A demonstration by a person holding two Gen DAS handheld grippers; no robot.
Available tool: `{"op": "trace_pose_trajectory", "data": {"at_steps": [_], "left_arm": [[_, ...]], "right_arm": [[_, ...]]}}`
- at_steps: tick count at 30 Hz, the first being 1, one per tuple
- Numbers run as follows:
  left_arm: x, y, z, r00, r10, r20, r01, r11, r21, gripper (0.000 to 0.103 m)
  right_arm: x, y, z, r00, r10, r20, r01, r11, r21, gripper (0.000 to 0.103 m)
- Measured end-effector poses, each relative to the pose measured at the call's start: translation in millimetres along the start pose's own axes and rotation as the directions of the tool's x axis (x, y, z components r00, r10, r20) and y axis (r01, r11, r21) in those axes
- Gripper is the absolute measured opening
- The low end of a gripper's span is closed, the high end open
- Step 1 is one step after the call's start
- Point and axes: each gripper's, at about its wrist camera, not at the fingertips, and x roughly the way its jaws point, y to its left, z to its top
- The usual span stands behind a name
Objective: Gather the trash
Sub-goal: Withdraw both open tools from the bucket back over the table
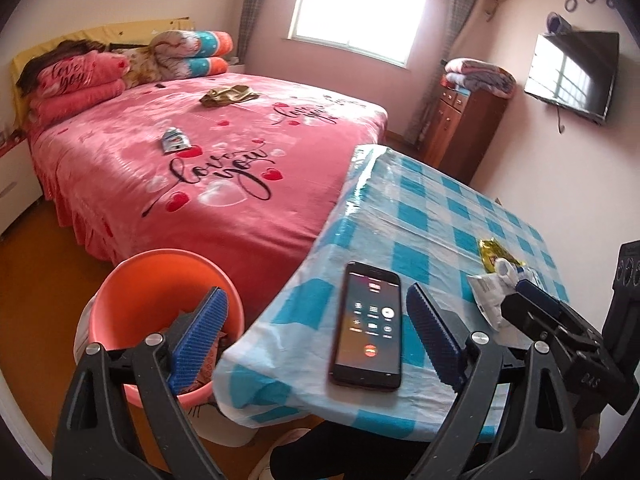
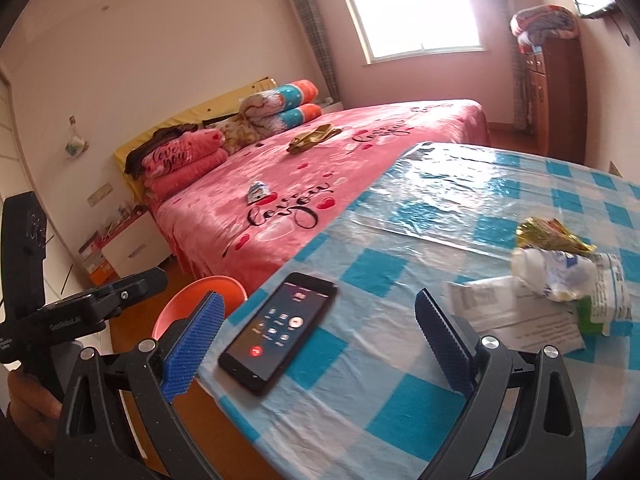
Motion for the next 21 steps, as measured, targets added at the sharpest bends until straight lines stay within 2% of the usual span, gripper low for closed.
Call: {"op": "trace_pose_trajectory", "data": {"at_steps": [21], "left_arm": [[16.6, -83.7, -7.0, 0.998, -0.056, -0.043, 0.062, 0.985, 0.162, 0.091]], "right_arm": [[-40.4, -101.6, -3.2, 0.994, -0.085, 0.071, 0.069, 0.976, 0.206, 0.096]]}}
